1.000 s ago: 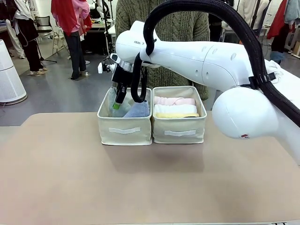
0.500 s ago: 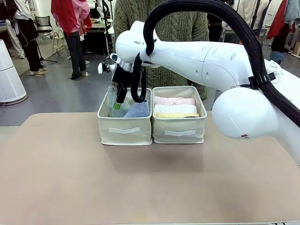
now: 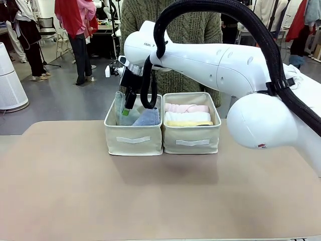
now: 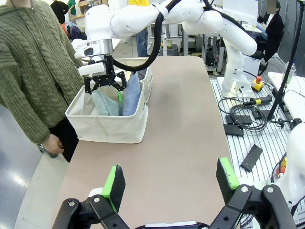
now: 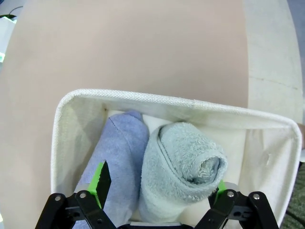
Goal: Sort the towels based on their folding style.
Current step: Pick up another triangle-folded towel from the table and place it in the left Fabric basket.
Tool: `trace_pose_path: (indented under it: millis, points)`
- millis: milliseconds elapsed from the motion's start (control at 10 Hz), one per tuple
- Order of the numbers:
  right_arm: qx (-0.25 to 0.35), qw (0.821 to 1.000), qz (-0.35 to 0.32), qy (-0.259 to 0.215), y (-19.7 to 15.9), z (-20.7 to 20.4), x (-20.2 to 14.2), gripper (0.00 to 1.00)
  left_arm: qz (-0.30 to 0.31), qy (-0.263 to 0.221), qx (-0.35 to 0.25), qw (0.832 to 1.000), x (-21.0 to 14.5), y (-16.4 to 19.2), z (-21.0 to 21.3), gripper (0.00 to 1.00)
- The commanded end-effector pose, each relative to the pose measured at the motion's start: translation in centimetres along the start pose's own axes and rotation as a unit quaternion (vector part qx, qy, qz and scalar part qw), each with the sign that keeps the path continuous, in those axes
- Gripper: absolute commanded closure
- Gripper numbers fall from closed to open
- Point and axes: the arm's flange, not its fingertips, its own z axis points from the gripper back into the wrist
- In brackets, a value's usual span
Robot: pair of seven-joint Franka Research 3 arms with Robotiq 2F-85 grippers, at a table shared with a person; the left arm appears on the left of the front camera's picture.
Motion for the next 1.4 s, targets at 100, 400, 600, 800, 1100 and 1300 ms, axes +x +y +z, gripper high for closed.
trace_pose_path:
  millis: [100,400,600,800,1100,1300]
  points:
    - [-0.013,1.000,0.004,0.008,-1.5,0.9,0.9,0.00,0.000,-0.002,0.002,1.000,0.0,-0.2,0.1,0.00]
    - [-0.025,1.000,0.004,0.001,-1.4,1.9,0.9,0.00,0.000,-0.002,0.002,1.000,0.0,-0.2,0.1,0.00]
    - [-0.039,0.999,0.008,-0.005,-1.0,3.1,1.1,0.00,0.000,-0.002,0.002,1.000,0.0,-0.2,0.1,0.00]
    - [-0.054,0.998,0.013,-0.008,-0.3,4.5,1.4,0.00,0.000,-0.002,0.002,1.000,0.0,-0.2,0.1,0.00]
    - [-0.057,0.998,0.005,0.009,1.5,7.0,2.2,0.00,0.000,-0.002,0.002,1.000,0.0,-0.2,0.1,0.00]
    - [-0.016,0.991,-0.077,0.107,5.9,10.4,2.3,0.00,0.000,-0.002,0.002,1.000,0.0,-0.2,0.1,0.00]
